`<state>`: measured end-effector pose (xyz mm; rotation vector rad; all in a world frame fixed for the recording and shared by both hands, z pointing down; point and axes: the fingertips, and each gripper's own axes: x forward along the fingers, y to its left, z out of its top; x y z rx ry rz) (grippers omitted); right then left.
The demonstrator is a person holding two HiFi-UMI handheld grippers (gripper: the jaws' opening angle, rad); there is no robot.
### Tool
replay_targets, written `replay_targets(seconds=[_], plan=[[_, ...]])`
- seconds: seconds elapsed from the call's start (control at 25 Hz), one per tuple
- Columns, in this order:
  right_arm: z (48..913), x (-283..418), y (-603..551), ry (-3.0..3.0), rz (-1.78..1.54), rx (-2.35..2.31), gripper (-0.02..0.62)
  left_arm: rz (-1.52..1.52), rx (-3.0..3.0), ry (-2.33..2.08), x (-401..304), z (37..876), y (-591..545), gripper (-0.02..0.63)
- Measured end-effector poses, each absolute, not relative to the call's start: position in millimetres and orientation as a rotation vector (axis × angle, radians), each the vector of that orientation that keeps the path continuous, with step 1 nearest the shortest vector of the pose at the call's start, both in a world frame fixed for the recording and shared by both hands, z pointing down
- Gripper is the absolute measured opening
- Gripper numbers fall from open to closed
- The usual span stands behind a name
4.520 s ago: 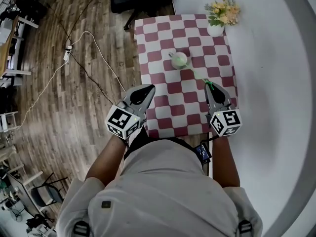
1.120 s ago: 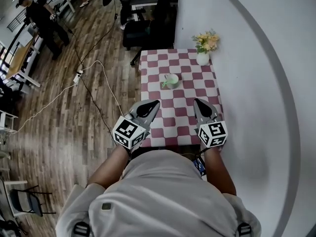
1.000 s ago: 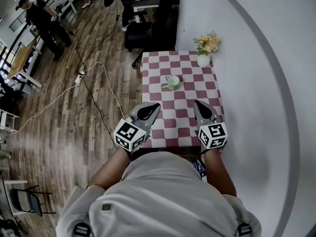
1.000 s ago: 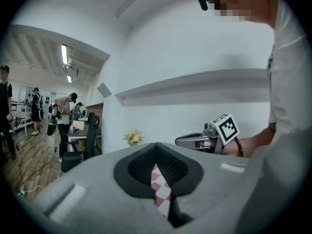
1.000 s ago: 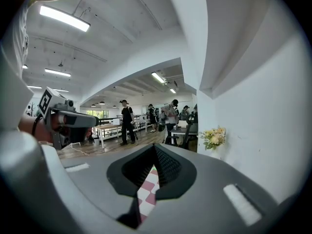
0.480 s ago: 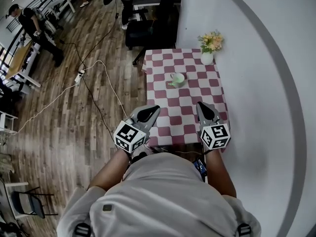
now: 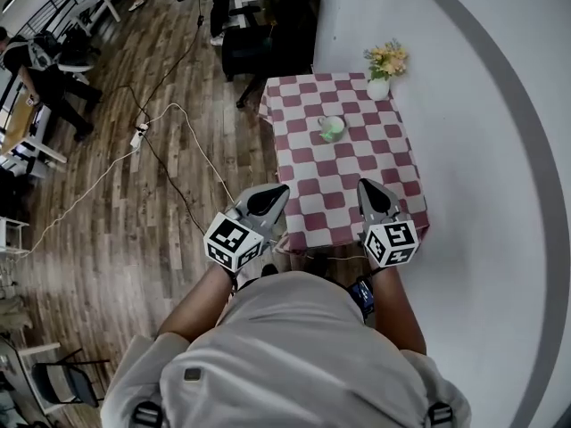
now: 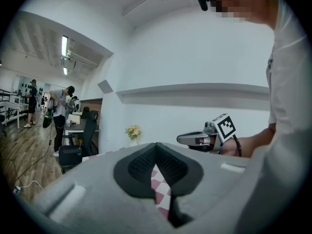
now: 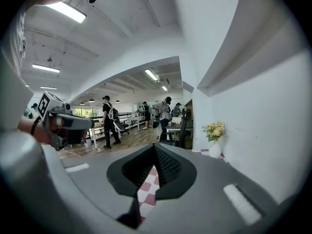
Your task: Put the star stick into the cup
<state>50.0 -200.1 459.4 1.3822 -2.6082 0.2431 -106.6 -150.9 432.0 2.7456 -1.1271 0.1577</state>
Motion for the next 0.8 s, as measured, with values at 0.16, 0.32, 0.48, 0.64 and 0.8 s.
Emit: replay_targets(seconds=[0.16,0.32,0.48,0.64,0.8], plan=[[461.9,35.4,-176.9,-2.575,0.246,1.434,0.009,0.155,2.776,-1.062,-121.1,434.5,-136.3,0.003],[465.6,25.0,-157.4,-2.535,0.253,1.486,0.009,0.148,2.796,-0.999,-133.4,437.3,-125.3,0.003],[465.6,16.4,-141.9,-2.508,0.244,1.513,0.009,0.143,2.806,-0.964,-144.8,439.8,-119.6,0.003],[465.0,15.4,-130.3,-2.497,0.228,1.513,0.009,0.131,2.810,-0.949,-146.5,439.9,-113.3,0.003],[462.7,19.6,-122.0,-2.504,0.212,1.499,0.009,0.125,2.815,-0.952,-142.5,437.3,-106.9,0.003]])
